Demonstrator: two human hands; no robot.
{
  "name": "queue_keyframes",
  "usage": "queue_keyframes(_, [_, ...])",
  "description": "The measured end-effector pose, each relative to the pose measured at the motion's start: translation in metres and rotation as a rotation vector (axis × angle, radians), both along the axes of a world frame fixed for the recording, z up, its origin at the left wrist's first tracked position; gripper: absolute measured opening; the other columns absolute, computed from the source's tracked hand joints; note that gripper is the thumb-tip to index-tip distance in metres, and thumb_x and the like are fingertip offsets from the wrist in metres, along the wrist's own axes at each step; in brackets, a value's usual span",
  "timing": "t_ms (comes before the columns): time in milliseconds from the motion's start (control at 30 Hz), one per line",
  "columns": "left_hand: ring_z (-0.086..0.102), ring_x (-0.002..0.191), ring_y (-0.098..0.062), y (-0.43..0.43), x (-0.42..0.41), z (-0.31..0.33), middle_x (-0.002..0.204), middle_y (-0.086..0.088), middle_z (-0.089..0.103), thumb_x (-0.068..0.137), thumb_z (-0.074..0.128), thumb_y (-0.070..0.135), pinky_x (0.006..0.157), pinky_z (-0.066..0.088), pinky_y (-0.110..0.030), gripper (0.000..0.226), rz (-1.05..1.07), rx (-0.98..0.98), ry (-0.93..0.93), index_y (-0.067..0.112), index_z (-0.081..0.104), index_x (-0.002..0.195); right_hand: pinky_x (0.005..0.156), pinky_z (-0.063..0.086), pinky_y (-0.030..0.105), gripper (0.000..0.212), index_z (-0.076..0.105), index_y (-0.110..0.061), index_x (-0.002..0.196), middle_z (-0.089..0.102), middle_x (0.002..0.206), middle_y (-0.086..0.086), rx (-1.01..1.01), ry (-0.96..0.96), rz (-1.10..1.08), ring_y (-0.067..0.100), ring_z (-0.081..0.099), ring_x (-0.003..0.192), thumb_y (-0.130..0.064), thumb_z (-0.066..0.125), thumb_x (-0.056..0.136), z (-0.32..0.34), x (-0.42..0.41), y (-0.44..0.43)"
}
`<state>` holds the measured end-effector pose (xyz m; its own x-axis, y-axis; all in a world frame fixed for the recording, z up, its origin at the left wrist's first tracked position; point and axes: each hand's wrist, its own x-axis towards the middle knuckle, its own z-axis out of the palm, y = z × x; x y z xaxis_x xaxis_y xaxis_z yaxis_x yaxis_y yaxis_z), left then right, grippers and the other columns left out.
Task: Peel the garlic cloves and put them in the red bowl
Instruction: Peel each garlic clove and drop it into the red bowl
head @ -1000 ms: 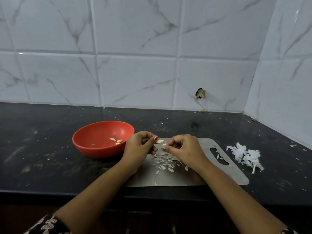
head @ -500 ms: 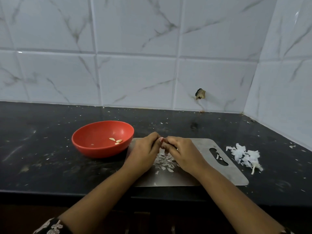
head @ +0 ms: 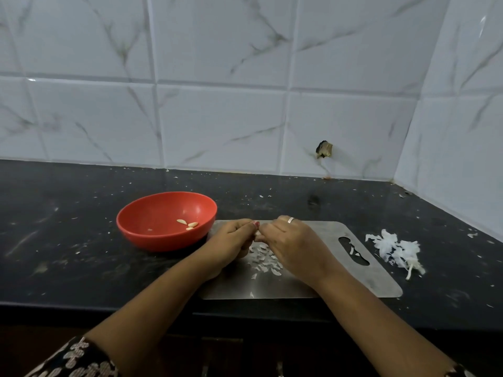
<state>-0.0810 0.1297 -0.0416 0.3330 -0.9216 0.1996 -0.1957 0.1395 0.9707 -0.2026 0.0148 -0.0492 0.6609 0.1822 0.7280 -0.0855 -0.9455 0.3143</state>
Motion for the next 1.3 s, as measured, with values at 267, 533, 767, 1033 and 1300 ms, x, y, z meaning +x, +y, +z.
queue_keyframes(267, [0.019,0.046,-0.006,0.004,0.001,0.004,0.051,0.006,0.028,0.102,0.036,0.014,0.042,0.016,-0.018,0.042,-0.051,0.036,0.033,0.019,0.042,0.060,0.058,0.047,0.027,0.011,0.065,-0.011,0.086,0.060,0.069,0.001,-0.059,0.033,0.012,0.015,0.052,0.060,-0.014,0.075,0.084,0.002,-0.002,-0.002])
queue_keyframes(533, [0.033,0.037,-0.001,0.003,-0.002,-0.005,0.041,0.010,0.039,0.102,0.040,0.019,0.042,0.027,-0.012,0.033,0.114,-0.148,-0.246,0.004,0.056,0.077,0.057,0.035,0.011,0.030,0.054,-0.020,0.068,0.047,0.056,-0.015,0.840,0.143,0.227,0.005,0.048,0.055,-0.019,0.054,0.098,0.008,-0.001,0.013])
queue_keyframes(767, [0.042,0.045,-0.002,-0.002,-0.001,-0.009,0.049,0.013,0.046,0.100,0.043,0.027,0.049,0.032,-0.015,0.039,0.207,-0.274,-0.471,-0.001,0.055,0.076,0.050,0.035,0.014,0.037,0.057,-0.013,0.067,0.049,0.050,-0.008,1.378,0.238,0.329,0.004,0.043,0.047,-0.035,0.051,0.096,0.014,-0.003,0.015])
queue_keyframes(1033, [0.046,0.051,-0.004,-0.004,0.000,-0.011,0.060,0.011,0.051,0.096,0.036,0.043,0.052,0.037,-0.020,0.031,0.283,-0.369,-0.678,0.028,0.045,0.071,0.048,0.038,0.016,0.035,0.060,-0.011,0.072,0.056,0.055,0.000,1.661,0.309,0.394,0.006,0.046,0.047,-0.039,0.053,0.091,0.019,-0.005,0.014])
queue_keyframes(1300, [0.062,0.051,-0.010,-0.004,0.000,-0.011,0.076,0.004,0.066,0.094,0.059,0.016,0.046,0.045,-0.020,0.003,0.314,-0.286,-0.522,0.014,0.062,0.094,0.060,0.050,0.015,0.010,0.076,-0.013,0.096,0.071,0.074,-0.006,1.162,-0.048,0.183,0.003,0.064,0.062,-0.015,0.068,0.090,0.008,-0.003,0.006])
